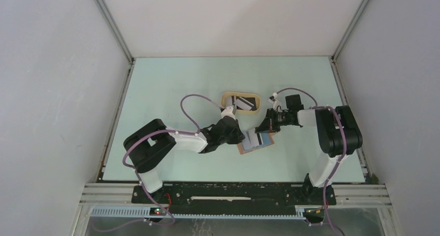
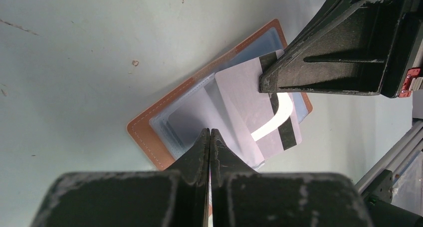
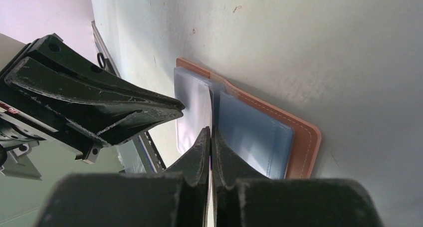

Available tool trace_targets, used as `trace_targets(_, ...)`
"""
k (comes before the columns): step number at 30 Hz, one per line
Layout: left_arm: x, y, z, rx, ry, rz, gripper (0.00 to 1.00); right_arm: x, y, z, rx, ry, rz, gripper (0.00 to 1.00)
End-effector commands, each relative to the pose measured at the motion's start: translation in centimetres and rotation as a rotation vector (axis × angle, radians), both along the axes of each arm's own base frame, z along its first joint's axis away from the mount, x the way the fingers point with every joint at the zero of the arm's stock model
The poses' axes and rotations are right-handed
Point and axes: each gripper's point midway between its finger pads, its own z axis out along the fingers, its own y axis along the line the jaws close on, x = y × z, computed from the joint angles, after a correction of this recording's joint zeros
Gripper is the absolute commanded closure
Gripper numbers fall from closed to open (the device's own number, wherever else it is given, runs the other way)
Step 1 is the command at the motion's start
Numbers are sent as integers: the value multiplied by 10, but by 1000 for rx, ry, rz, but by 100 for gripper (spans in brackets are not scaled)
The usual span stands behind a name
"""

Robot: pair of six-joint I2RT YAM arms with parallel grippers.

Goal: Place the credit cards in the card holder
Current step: Insert the credit card into the card holder.

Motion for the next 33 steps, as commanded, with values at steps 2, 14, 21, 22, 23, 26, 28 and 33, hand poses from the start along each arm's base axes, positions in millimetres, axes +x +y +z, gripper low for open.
trace_targets(2, -2, 7, 1, 6, -18, 0, 100, -13, 10, -13, -43, 35, 27, 93)
trace_targets(14, -2, 10, 5, -9, -35, 10, 100, -11, 3, -18, -96, 57, 14, 90)
trace_targets(21, -6, 5, 20, -62, -55, -22, 97, -17, 8, -23, -113, 71, 33, 87)
trace_targets(22, -8, 5, 23, -70, -57, -28, 97, -17, 9, -23, -114, 69, 35, 87)
trace_targets(23, -9, 5, 25, -76, -58, -33, 96, -17, 9, -23, -114, 68, 36, 87)
trace_targets(26, -15, 9, 30, -83, -53, -40, 89, -16, 9, -25, -116, 72, 33, 88)
trace_targets(28, -19, 14, 31, -85, -49, -34, 86, -15, 10, -25, -115, 78, 34, 88)
trace_targets(33, -31, 31, 23, -77, -20, -8, 75, -15, 11, -27, -115, 79, 38, 88)
